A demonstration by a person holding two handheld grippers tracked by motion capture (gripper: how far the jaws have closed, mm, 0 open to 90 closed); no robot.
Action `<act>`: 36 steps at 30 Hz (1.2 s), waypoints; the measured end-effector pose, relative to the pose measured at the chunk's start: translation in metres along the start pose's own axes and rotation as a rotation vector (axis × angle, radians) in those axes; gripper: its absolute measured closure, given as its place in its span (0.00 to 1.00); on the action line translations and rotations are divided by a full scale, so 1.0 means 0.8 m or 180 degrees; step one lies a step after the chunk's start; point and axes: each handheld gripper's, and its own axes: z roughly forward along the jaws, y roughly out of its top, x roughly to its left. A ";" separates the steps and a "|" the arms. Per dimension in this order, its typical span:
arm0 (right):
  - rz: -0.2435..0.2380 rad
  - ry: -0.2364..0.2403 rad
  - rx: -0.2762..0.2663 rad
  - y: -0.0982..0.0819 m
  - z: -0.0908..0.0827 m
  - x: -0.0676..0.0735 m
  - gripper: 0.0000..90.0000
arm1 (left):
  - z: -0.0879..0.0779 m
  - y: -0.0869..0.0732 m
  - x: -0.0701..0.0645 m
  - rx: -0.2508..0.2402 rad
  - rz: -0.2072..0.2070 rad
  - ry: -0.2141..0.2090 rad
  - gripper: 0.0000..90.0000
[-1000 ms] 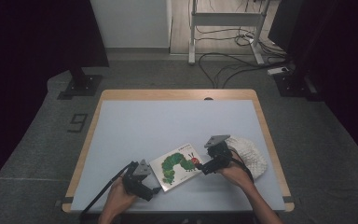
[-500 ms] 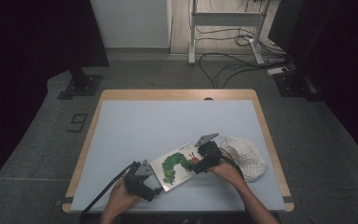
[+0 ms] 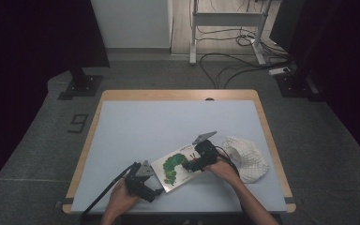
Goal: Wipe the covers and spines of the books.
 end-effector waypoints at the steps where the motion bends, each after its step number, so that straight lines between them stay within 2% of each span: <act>1: 0.0032 0.0013 -0.0013 0.000 -0.001 -0.001 0.03 | 0.000 0.000 0.000 0.0001 0.0004 -0.0003 0.00; 6: 0.0055 0.0002 -0.0098 0.003 -0.008 0.000 0.04 | 0.000 0.000 0.000 0.0002 0.0001 -0.0001 0.00; 13: 0.0002 -0.0003 -0.0297 0.014 -0.032 0.009 0.06 | 0.000 0.000 0.000 0.0002 0.0005 0.0001 0.00; 19: 0.0030 0.0062 -0.0431 0.016 -0.049 0.017 0.08 | 0.000 0.000 0.000 -0.0003 -0.0001 0.0000 0.00; 20: 0.0026 0.0153 -0.0420 0.016 -0.051 0.018 0.17 | 0.000 0.000 0.000 -0.0002 -0.0001 0.0001 0.00; 21: 0.0048 0.0340 -0.0415 0.015 -0.052 0.020 0.18 | 0.000 0.000 0.000 -0.0002 0.0002 0.0003 0.00; 22: 0.0030 0.0372 -0.0395 0.014 -0.052 0.024 0.17 | 0.000 0.000 0.000 -0.0002 0.0001 0.0006 0.00; 24: -0.0139 0.0145 -0.0307 0.015 -0.051 0.033 0.16 | 0.000 0.000 0.000 -0.0002 0.0002 0.0005 0.00; 26: -0.0176 0.0138 -0.0266 0.015 -0.050 0.035 0.16 | 0.000 0.000 0.000 -0.0004 0.0002 0.0004 0.00; 30: -0.0185 0.0094 -0.0224 0.015 -0.054 0.028 0.16 | 0.000 0.000 0.000 -0.0002 -0.0001 0.0002 0.00; 33: -0.0153 0.0147 -0.0189 0.014 -0.057 0.020 0.15 | 0.000 0.000 0.000 -0.0003 -0.0002 0.0002 0.00; 36: -0.0191 0.0172 -0.0151 0.013 -0.058 0.012 0.17 | 0.000 0.000 0.000 -0.0002 0.0000 0.0003 0.00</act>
